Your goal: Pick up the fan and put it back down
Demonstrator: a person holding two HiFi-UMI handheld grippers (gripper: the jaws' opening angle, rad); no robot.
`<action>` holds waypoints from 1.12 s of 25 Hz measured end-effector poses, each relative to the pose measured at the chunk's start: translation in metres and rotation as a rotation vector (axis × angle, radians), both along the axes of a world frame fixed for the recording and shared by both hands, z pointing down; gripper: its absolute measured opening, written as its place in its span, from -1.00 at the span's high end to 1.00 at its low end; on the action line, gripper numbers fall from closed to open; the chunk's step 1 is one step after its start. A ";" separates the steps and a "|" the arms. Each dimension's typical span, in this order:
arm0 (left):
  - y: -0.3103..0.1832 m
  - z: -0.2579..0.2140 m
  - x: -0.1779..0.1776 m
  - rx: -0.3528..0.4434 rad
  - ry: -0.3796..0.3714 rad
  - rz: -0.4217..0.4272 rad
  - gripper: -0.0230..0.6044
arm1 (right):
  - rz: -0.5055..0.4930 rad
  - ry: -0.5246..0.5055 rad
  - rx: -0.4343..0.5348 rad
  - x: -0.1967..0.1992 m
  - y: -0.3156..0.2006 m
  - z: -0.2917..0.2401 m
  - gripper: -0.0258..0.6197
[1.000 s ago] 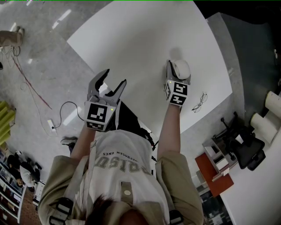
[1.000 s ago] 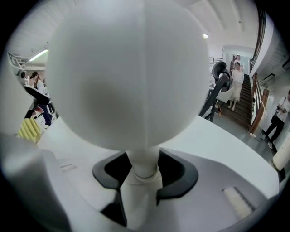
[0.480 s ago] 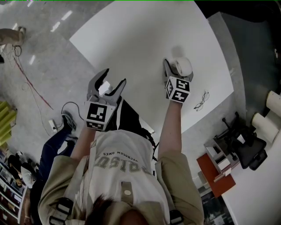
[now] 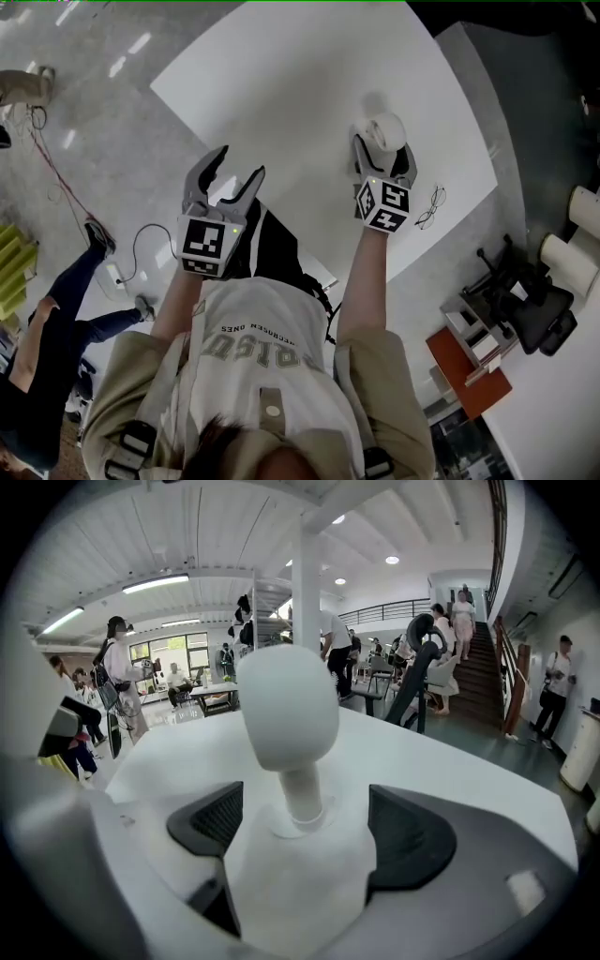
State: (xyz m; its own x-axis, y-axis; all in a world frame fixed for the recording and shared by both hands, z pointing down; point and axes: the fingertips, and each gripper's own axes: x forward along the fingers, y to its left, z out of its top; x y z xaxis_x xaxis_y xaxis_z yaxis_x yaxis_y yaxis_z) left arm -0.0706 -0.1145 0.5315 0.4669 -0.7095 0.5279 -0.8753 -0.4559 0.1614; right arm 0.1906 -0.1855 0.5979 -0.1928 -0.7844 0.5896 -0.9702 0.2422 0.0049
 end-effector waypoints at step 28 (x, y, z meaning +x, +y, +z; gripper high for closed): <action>-0.047 -0.154 0.050 0.356 0.078 0.135 0.00 | 0.131 -0.088 0.385 0.006 0.078 -0.213 -0.21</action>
State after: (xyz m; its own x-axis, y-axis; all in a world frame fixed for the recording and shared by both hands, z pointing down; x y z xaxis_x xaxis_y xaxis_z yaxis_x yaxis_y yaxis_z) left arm -0.0207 -0.1612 0.3770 0.5977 -0.7712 0.2192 -0.7948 -0.6058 0.0362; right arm 0.1967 -0.1074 0.3854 -0.1130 -0.9657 0.2338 -0.9935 0.1130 -0.0136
